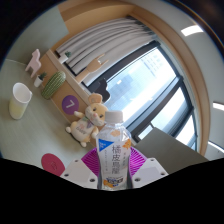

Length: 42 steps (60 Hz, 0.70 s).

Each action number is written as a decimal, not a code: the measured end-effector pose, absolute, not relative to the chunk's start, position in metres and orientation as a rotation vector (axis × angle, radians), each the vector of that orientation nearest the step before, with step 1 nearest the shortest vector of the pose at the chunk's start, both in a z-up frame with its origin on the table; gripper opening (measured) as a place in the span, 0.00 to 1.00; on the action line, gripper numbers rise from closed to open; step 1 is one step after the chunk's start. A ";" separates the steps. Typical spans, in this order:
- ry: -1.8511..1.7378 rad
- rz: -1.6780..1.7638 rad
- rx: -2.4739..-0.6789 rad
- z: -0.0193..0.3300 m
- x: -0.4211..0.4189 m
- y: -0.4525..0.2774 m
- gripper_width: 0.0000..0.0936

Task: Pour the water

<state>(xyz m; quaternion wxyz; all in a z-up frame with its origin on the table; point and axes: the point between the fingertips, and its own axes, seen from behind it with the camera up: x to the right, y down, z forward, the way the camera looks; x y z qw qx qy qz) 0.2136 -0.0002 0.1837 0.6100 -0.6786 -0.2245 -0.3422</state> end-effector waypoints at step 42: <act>-1.646 -1.564 -0.610 0.157 -0.028 0.050 0.36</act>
